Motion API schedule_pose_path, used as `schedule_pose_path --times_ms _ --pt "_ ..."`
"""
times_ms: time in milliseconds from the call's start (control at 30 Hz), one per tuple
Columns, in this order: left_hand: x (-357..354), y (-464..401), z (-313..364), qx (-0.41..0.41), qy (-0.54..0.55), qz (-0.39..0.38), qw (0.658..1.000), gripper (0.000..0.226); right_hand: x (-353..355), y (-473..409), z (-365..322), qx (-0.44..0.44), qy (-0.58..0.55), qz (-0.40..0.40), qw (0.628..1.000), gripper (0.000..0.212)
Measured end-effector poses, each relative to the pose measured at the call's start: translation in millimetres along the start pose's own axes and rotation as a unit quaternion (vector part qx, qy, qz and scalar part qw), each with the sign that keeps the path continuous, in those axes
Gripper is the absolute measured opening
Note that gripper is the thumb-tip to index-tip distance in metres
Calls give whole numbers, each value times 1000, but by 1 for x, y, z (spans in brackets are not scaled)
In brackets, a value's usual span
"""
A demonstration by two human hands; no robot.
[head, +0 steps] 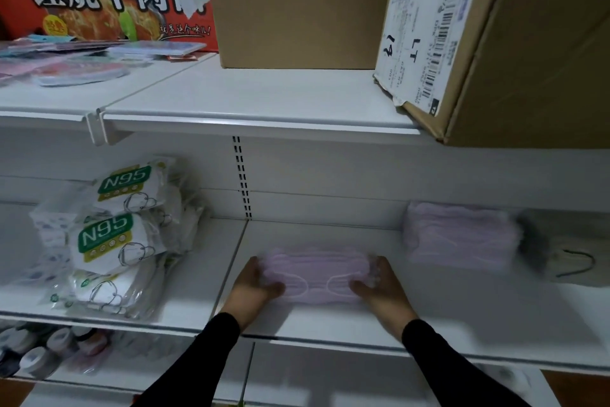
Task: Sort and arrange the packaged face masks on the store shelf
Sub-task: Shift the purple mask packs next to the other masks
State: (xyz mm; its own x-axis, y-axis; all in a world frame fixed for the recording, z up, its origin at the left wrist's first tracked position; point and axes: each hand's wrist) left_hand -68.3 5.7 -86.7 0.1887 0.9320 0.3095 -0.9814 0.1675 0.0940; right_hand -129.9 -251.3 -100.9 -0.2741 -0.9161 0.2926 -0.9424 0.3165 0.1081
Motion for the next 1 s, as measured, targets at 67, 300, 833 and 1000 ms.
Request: schedule_pose_path --times_ms 67,300,833,1000 --pt "-10 1 6 -10 -16 -3 1000 40 8 1 1 -1 1 26 1000 46" --pt "-86 14 33 -60 -38 -54 996 46 78 11 31 10 34 82 996 61" --pt "-282 1 106 -74 -112 1 991 43 265 -5 72 19 134 178 975 69" --pt "-299 -4 101 -35 -120 32 992 36 276 -18 83 20 174 122 977 48"
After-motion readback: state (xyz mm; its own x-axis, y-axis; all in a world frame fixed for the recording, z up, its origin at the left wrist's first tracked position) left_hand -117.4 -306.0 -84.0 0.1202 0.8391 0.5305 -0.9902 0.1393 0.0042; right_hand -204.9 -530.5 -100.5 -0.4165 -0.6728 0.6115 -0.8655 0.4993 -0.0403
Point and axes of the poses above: each hand's wrist, its own y-axis away from the middle knuckle, its own x-axis out of the back of the hand, z = x × y, and after that the axes turned 6 degrees about y, right-handed
